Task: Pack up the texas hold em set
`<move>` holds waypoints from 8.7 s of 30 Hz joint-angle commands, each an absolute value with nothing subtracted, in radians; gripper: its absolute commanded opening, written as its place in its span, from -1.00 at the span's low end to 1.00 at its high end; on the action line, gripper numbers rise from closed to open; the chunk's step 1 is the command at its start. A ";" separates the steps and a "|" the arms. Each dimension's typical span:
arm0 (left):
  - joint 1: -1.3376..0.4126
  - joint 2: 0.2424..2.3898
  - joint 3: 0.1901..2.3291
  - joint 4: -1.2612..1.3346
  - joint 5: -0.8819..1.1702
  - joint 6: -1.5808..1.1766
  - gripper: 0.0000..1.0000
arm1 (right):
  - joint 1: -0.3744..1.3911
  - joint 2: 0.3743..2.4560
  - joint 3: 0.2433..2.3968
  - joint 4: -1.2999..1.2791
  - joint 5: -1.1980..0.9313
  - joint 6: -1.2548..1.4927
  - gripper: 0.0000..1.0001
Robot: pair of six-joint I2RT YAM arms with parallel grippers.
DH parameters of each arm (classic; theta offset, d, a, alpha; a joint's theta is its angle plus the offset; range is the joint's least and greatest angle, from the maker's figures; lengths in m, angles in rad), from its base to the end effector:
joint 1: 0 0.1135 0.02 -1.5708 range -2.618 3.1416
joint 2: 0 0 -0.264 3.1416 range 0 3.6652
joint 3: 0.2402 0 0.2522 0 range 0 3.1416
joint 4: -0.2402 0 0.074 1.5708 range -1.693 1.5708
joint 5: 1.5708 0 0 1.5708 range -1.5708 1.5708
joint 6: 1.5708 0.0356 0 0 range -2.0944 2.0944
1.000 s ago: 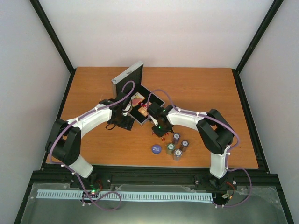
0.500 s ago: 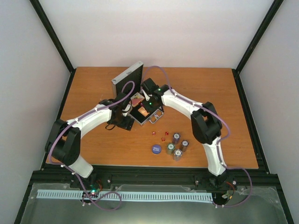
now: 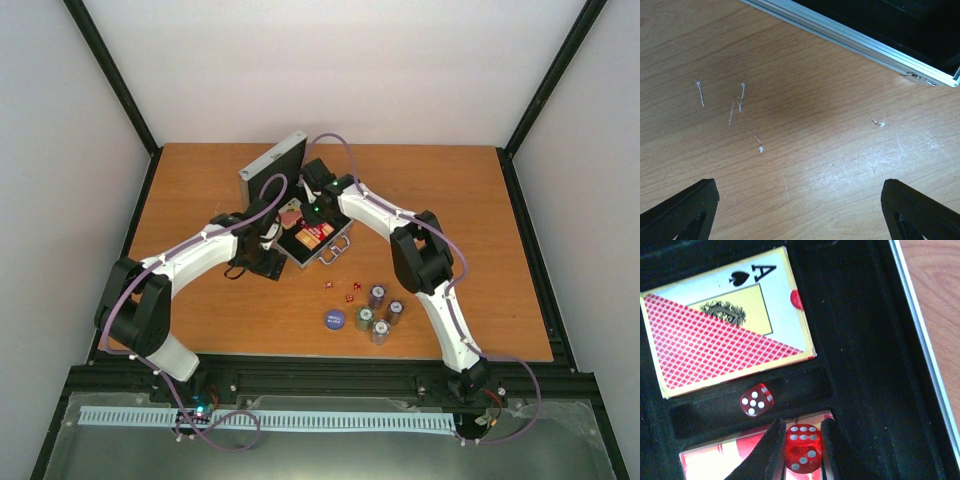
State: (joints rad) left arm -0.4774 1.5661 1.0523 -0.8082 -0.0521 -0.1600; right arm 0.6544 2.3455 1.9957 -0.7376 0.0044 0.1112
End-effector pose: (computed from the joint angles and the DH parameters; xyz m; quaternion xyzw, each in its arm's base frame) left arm 0.2571 -0.1309 0.2032 0.1536 0.9800 -0.0143 0.1259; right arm 0.4018 0.3080 0.1775 -0.2600 0.9355 0.0874 0.2228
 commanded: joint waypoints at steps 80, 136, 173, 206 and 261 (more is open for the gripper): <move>-0.460 1.575 1.079 -0.815 -0.027 -0.176 0.83 | 0.848 1.988 1.307 -0.700 -0.023 0.157 -0.53; -0.451 1.543 1.039 -0.813 -0.032 -0.146 0.84 | 0.718 2.375 2.086 -0.765 -0.032 0.127 -0.21; -0.451 1.580 1.064 -0.809 -0.042 -0.147 0.84 | 0.717 1.837 1.201 -0.820 -0.018 0.209 -0.17; -0.451 1.539 1.028 -0.809 -0.047 -0.155 0.84 | 0.718 1.962 1.599 -0.882 -0.052 0.181 -0.82; -0.451 1.627 1.094 -0.825 -0.042 -0.149 0.84 | 0.691 2.434 2.129 -0.788 -0.178 0.120 -0.01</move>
